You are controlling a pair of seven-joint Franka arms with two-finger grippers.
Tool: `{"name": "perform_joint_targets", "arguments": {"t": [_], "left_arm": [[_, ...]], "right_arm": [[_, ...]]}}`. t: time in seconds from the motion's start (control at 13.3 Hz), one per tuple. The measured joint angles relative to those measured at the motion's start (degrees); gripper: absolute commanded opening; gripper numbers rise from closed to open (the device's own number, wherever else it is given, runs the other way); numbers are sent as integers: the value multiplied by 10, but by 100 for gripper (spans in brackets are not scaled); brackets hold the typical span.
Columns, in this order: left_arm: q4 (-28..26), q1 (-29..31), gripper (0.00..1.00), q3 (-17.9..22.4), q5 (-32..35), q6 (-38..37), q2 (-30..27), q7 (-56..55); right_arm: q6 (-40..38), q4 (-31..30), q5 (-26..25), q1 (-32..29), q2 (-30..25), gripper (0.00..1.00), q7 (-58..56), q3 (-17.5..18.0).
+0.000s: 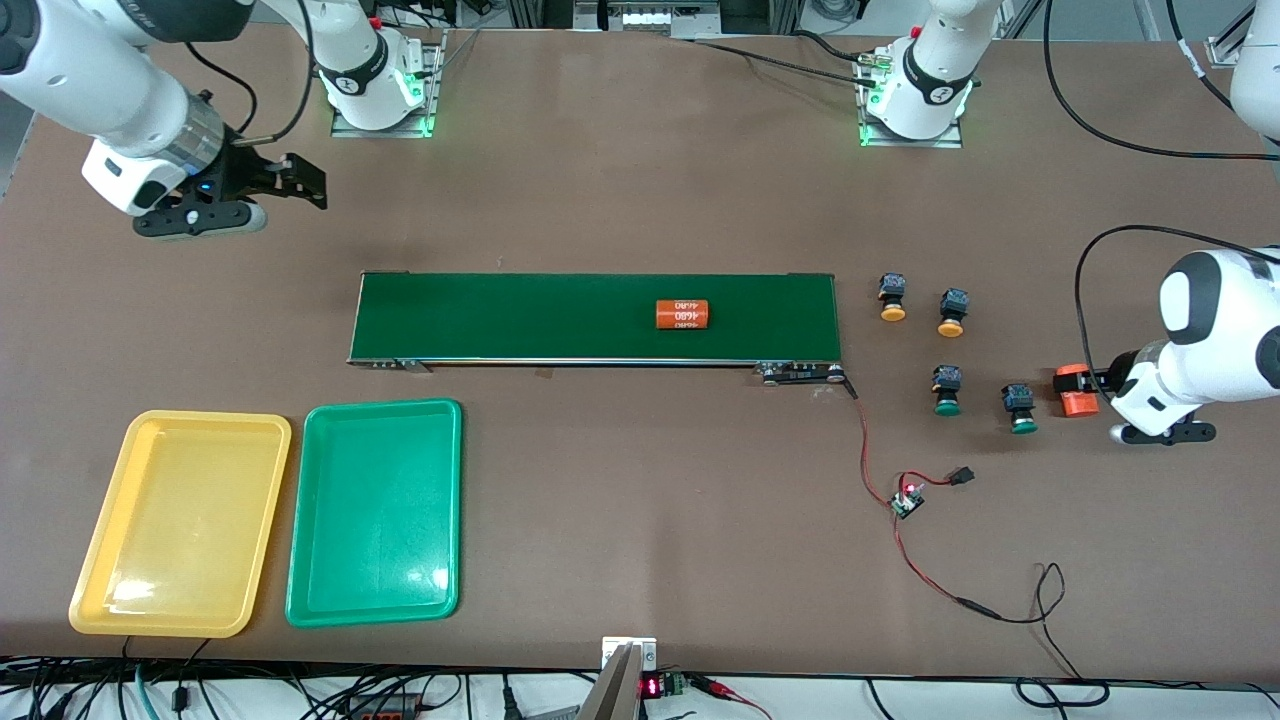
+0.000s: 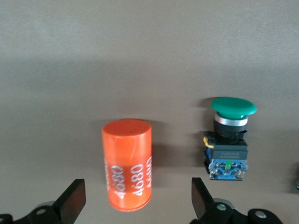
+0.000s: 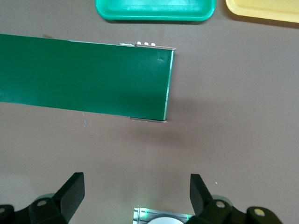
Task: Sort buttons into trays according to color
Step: 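Grasp the second orange cylinder with the left gripper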
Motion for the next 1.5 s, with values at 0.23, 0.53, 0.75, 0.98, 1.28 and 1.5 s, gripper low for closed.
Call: {"name": "perform_joint_targets", "arguments": {"t": [0.23,0.53,0.75,0.98,1.28,1.5], "left_arm": [[-4,2,86,1,0,14,11,0],[-4,9,86,5,6,38,22,9],[-4,10,79,6,20,42,23,12],[-4,12,39,10,51,59,36,12],[-1,13,14,8,54,38,39,15],[2,13,11,2,54,29,36,15]], "right_arm": [[21,-4,0,48,1,100,73,6],[43,-8,0,84,8,100,128,8],[60,-8,0,87,15,100,131,8],[63,-8,0,87,17,100,131,7],[64,-8,0,87,17,100,131,7],[64,-8,0,87,17,100,131,7]]}}
